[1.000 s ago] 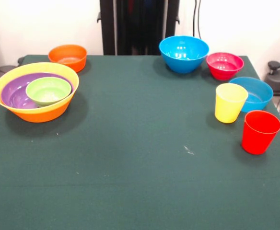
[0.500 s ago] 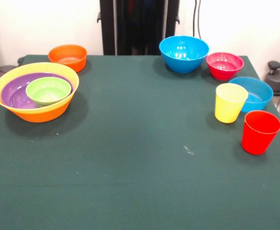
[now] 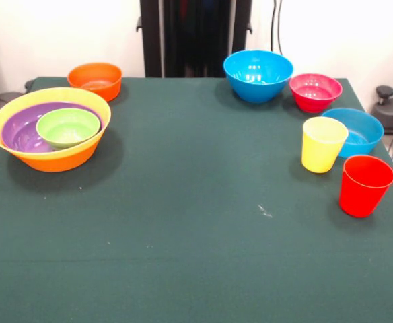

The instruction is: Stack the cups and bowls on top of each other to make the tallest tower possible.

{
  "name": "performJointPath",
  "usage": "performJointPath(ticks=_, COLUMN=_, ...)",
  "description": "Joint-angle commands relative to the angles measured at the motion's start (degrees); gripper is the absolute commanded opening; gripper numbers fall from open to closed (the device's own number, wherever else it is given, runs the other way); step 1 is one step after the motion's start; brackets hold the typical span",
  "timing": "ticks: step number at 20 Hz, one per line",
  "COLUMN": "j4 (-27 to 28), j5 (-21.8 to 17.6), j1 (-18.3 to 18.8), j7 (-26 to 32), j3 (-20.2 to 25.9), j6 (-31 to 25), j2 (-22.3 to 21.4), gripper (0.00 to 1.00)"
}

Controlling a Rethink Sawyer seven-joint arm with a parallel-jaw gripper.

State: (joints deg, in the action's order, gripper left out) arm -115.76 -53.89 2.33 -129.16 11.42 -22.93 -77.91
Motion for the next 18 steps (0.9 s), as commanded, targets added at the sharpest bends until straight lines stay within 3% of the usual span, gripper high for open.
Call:
performJointPath(ticks=1, j4=-1.46, j5=-9.82, j1=-4.77, j7=-17.97, j3=-8.68, j6=3.29, j2=6.44, gripper=1.00)
performJointPath(ticks=7, j4=0.64, j5=-13.19, j1=-7.72, j7=-21.70, j3=-11.37, j6=4.25, j2=8.05, gripper=1.00)
performJointPath(ticks=14, j4=6.16, j5=-21.87, j1=-15.24, j7=-35.31, j3=-17.14, j6=5.08, j2=14.40, gripper=1.00)
performJointPath(ticks=16, j4=7.25, j5=-21.91, j1=-16.23, j7=-36.52, j3=-18.06, j6=5.13, j2=15.68, gripper=1.00)
performJointPath(ticks=18, j4=6.87, j5=-17.14, j1=-14.24, j7=-32.32, j3=-17.52, j6=6.01, j2=15.27, gripper=1.00)
